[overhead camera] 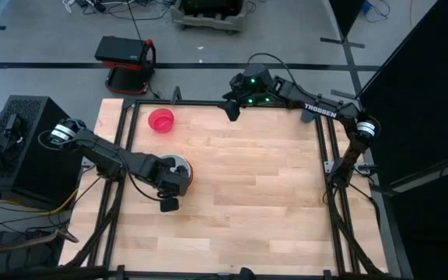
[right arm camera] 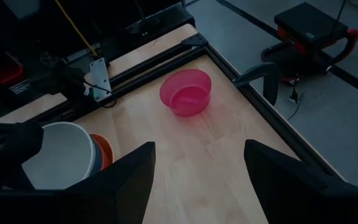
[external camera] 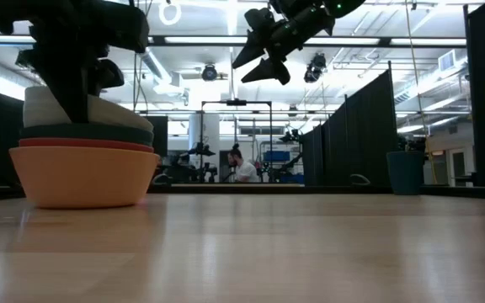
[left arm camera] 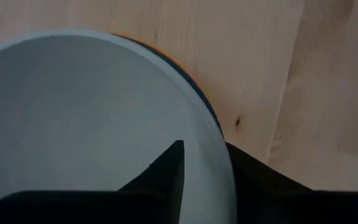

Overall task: Nest bowls inside each other
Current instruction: Stack the white bowl on the dark blue bowl

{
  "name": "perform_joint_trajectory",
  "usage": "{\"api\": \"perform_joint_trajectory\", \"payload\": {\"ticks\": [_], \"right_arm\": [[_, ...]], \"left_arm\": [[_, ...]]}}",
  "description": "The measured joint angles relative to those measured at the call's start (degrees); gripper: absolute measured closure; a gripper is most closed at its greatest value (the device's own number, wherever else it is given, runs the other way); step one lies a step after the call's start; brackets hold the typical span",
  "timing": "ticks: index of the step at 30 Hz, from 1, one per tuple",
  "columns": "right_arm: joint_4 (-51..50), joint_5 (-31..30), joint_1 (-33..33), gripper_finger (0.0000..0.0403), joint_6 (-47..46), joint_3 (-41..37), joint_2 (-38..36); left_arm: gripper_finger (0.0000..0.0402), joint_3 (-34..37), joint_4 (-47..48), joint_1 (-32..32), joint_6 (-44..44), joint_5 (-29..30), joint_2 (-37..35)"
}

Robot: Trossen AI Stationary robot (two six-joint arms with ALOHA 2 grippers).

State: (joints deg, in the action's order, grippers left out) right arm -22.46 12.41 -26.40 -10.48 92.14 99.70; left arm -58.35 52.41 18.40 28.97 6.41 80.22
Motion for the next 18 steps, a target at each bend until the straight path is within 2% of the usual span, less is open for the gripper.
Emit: {"api": "perform_joint_trajectory", "payload": {"ticks": [6,15,18], "right_arm": [[0.0,0.0,0.2,0.0169,0.0,0.0,0.0],[0.0,0.0,0.2,0.0169,0.1,0.0,0.0],[0.0,0.0,0.2,0.0169,0.1,0.0,0.0]], "left_arm": [[0.0327,0.0,-1.0,0.0,1.5,0.5,-0.3],[0.0293,0.0,-1.4,0.0,3.2,0.7,-3.2],[0.0294,0.0,-1.4,0.0,3.4,0.7,-3.3]]}}
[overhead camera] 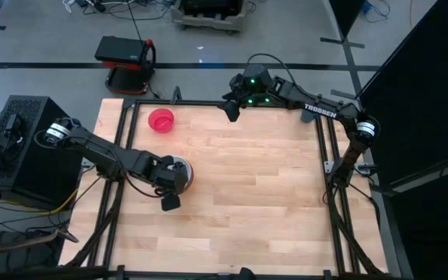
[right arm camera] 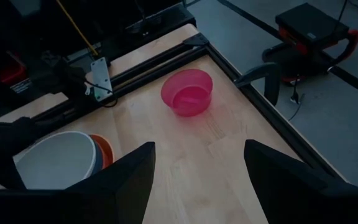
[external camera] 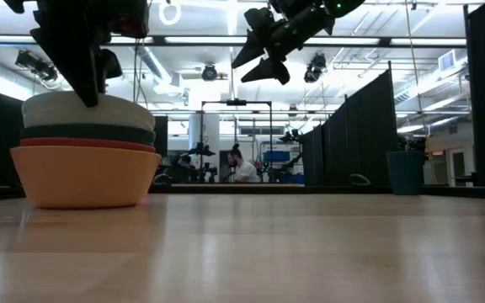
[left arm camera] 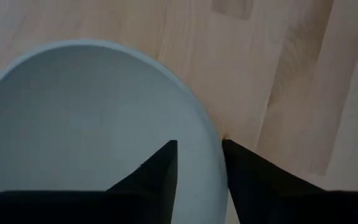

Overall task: Nest bowls inside each other
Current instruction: Stack the white bowl on the dark blue bowl, then stack the light red bowl on the white bowl

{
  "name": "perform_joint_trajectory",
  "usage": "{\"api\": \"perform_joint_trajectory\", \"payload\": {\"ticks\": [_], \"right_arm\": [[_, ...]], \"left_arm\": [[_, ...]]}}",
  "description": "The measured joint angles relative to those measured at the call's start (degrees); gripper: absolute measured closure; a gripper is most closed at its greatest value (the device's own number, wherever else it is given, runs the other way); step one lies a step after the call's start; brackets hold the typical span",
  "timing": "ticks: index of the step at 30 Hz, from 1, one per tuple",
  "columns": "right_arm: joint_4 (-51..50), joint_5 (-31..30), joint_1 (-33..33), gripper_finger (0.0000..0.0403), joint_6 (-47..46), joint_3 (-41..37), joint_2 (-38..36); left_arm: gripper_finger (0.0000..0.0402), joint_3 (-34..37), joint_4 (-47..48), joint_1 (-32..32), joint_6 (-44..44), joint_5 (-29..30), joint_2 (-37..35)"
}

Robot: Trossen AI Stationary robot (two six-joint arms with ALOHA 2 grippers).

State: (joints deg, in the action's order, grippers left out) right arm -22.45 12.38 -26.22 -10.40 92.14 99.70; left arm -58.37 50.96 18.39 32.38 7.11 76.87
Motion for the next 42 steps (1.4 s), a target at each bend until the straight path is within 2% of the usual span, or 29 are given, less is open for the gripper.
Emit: {"api": "perform_joint_trajectory", "payload": {"ticks": [16,22,26,42], "right_arm": [[0.1,0.0,0.0,0.0169,0.1,0.0,0.0],[0.0,0.0,0.0,0.0169,0.0,0.0,0.0],[0.1,0.0,0.1,0.0169,0.0,0.0,0.0],[0.0,0.0,0.9,0.0169,-0.1,0.0,0.0]], "left_arm": [[0.0298,0.0,-0.5,0.0,1.1,-0.4,-0.9],[0.036,0.0,-0.5,0.0,1.3,-0.9,-0.9],[0.0378,-1.2,1.0,-0.1,1.5,-0.1,-0.9],[0.0267,-9.5,19.3,-8.5,0.0,11.9,-1.3]]}}
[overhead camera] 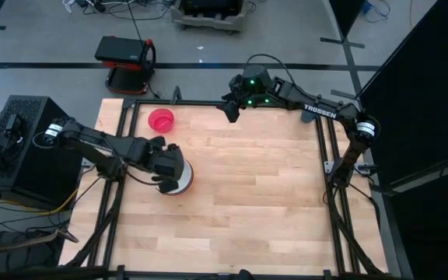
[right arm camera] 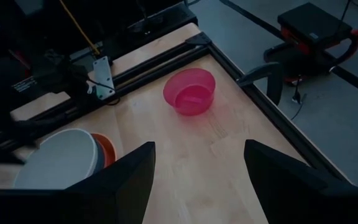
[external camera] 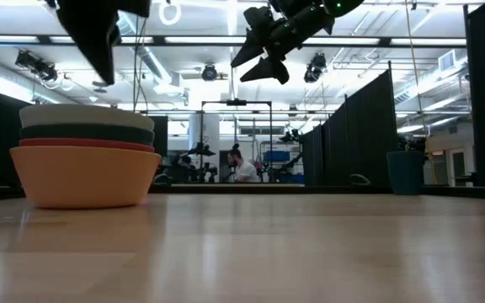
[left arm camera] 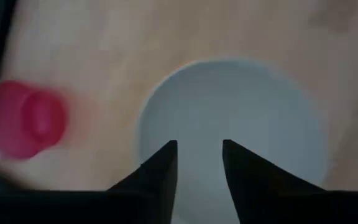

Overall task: Nest bowls inside each other
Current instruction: Stack the light red bowl on the white bowl

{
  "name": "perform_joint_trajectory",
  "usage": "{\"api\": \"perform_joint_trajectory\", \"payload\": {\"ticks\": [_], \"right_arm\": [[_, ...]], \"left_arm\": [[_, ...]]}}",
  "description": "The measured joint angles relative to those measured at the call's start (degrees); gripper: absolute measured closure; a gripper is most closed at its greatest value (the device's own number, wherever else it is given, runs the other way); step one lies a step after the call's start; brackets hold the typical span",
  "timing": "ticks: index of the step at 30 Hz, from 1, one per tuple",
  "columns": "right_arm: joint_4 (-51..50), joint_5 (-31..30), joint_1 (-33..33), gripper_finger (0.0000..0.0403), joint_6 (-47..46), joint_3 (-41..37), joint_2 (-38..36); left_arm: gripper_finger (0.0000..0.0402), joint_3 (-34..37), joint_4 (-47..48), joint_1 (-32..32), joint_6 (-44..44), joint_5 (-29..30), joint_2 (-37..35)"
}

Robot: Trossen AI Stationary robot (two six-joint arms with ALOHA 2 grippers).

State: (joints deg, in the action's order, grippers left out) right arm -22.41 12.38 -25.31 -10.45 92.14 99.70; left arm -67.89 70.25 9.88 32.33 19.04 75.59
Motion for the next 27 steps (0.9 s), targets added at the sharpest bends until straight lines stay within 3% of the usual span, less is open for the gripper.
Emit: {"api": "perform_joint_trajectory", "payload": {"ticks": [4,13,27], "right_arm": [[0.0,0.0,0.2,0.0169,0.0,0.0,0.0],[0.0,0.0,0.2,0.0169,0.0,0.0,0.0],[0.0,0.0,0.5,0.0169,-0.8,0.0,0.0]], "left_arm": [[0.0237,-1.9,4.4,-2.3,-0.4,3.0,-0.2],[0.0202,-1.6,3.3,-16.6,-6.8,3.6,-2.6],[0.0198,11.7,-11.3,-36.8,-15.1,-12.9,-7.8]]}}
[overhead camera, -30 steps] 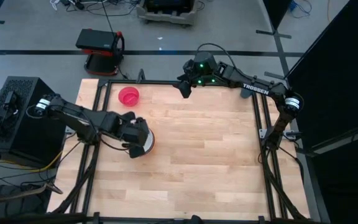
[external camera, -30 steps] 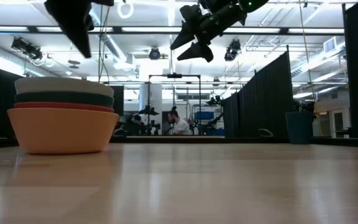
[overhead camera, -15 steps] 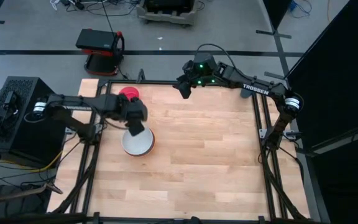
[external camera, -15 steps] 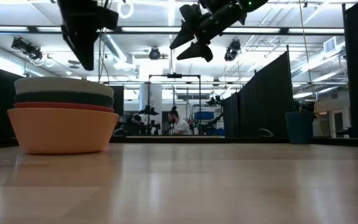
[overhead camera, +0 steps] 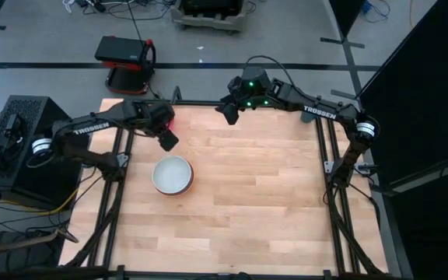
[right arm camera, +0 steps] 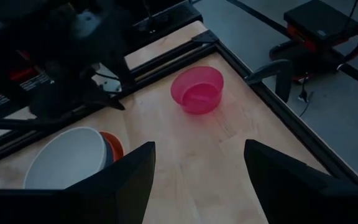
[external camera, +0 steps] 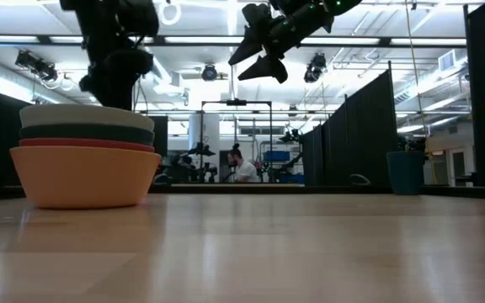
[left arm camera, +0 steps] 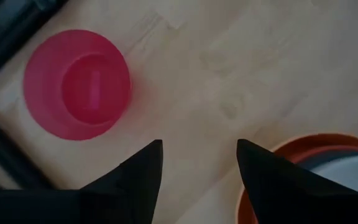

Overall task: Nest bowls inside each other
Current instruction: Stack the light red bowl on the white bowl

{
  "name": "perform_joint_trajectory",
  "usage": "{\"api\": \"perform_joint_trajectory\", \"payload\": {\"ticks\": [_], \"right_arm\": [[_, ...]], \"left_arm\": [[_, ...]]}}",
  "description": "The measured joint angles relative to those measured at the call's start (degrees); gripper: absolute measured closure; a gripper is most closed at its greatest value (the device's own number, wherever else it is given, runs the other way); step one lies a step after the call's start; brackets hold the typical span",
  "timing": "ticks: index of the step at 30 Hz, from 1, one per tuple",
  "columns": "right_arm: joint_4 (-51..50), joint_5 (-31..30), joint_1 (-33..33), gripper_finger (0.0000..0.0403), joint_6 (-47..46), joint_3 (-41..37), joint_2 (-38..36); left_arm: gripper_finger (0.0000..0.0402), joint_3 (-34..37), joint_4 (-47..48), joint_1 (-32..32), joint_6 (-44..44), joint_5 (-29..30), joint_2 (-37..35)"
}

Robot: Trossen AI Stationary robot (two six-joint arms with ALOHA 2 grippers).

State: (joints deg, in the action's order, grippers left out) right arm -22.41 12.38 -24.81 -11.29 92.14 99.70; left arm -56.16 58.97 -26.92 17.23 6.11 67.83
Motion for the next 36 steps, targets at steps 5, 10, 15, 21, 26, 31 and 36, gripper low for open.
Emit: {"api": "perform_joint_trajectory", "payload": {"ticks": [5,10,15,21,26,31,36], "right_arm": [[0.0,0.0,0.1,0.0169,-0.3,0.0,0.0],[0.0,0.0,0.1,0.0169,-0.5,0.0,0.0],[0.0,0.0,0.1,0.0169,-0.5,0.0,0.0],[0.0,0.0,0.1,0.0169,-0.5,0.0,0.0],[0.0,-0.1,0.0,0.0169,-0.6,0.0,0.0],[0.0,-0.1,0.0,0.0169,-0.6,0.0,0.0],[0.0,-0.2,0.0,0.0169,-0.7,0.0,0.0]], "left_arm": [[0.0195,5.1,-5.5,-6.8,-2.9,-6.0,-1.8],[0.0184,7.7,-7.7,-10.9,-8.1,-8.1,-2.5],[0.0161,7.3,-9.0,-12.9,-13.0,-4.4,-2.5],[0.0144,7.3,-9.1,-14.5,-17.6,-1.4,0.7],[0.0139,7.3,-9.7,-15.3,-20.3,-1.4,4.5],[0.0133,7.3,-10.2,-16.1,-23.0,-1.4,8.2],[0.0128,7.3,-10.7,-16.9,-25.6,-1.5,11.9]]}}
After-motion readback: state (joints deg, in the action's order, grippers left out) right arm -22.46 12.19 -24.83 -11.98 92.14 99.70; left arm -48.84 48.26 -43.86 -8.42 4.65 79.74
